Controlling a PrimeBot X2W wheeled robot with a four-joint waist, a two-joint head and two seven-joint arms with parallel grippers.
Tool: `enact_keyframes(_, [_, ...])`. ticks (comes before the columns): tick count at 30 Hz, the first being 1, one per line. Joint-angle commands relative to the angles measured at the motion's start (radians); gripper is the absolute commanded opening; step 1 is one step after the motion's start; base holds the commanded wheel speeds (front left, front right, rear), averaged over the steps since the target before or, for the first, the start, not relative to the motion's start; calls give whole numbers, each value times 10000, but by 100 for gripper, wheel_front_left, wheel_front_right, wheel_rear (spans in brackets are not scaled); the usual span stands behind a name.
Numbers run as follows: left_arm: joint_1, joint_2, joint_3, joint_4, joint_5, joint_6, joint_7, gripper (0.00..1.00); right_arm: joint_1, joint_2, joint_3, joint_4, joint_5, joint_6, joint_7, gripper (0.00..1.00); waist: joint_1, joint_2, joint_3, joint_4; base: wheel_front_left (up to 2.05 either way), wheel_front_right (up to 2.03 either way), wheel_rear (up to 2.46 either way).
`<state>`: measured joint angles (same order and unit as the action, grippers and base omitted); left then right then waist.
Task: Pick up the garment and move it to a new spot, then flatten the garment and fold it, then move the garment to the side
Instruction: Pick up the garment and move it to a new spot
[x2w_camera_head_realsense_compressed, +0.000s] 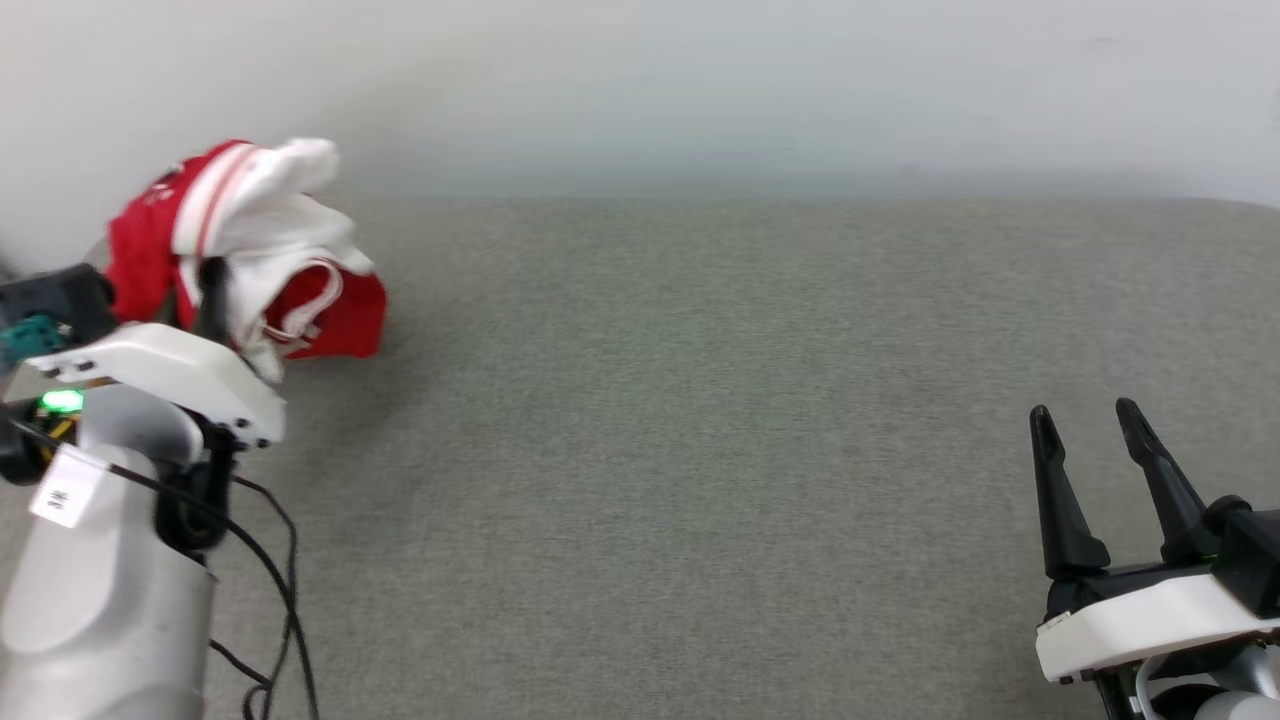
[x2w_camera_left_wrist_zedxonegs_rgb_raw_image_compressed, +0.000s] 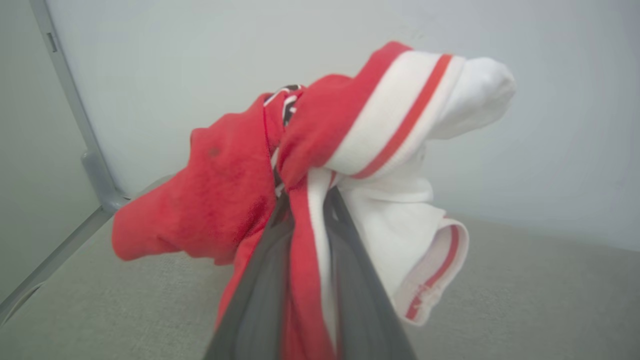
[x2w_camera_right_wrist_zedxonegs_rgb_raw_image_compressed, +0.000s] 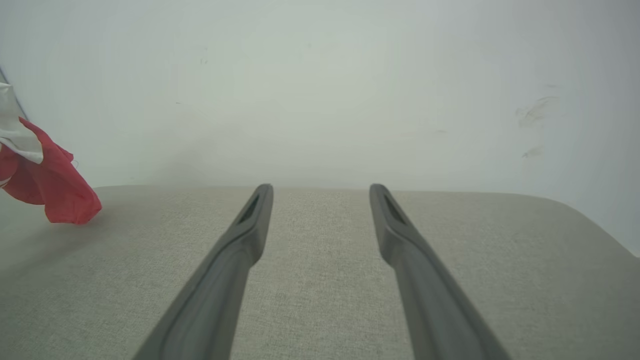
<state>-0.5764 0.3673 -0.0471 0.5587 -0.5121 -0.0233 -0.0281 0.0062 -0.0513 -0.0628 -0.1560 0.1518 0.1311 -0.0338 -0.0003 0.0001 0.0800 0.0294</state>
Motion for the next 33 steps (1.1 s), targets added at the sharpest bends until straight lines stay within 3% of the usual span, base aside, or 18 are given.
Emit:
enact_keyframes(1, [187, -132, -72, -257, 5, -14, 46, 0, 118, 17, -19, -44, 101, -7, 35, 100, 3, -1, -172, -332, 0, 0, 0])
enact_keyframes(13, [1678, -1621, -1948, -2646, 72, -242, 1349, 0, 161, 17, -41, -230, 248, -7, 58, 100, 3, -1, 167, -1810, 0, 0, 0])
enact_keyframes(20, [2487, -2482, -3603, -2572, 109, -675, 2040, 0, -30, 19, 87, -82, 421, -7, -126, 100, 3, -1, 613, -2360, 0, 0, 0])
enact_keyframes(21, [2893, -2713, -4268, -2431, 123, -776, 2174, 0, -89, 18, 122, -6, 454, -7, -195, 100, 3, -1, 756, -2458, 0, 0, 0])
enact_keyframes(28, [3395, -2908, -5080, -2021, 67, -889, 2105, 0, -127, 16, 111, 151, 439, -7, -311, 100, 3, -1, 846, -2347, 0, 0, 0])
enact_keyframes(29, [3424, -2931, -5148, -1990, 38, -891, 2062, 29, -103, 16, 89, 177, 414, -7, -304, 100, 3, -1, 803, -2285, 0, 0, 0])
enact_keyframes(30, [3437, -2949, -5198, -1987, 8, -899, 2014, 84, -82, 18, 63, 193, 386, -7, -281, 100, 3, -1, 747, -2222, 0, 0, 0])
enact_keyframes(31, [3416, -2954, -5231, -2010, 60, -905, 1950, 100, -53, 16, 52, 216, 356, -7, -253, 100, 3, -1, 657, -2155, 0, 0, 0])
enact_keyframes(33, [3383, -2958, -5181, -2172, 68, -888, 1630, 100, -8, 16, 59, 236, 296, -7, -203, 100, 3, -1, 464, -2038, 0, 0, 0])
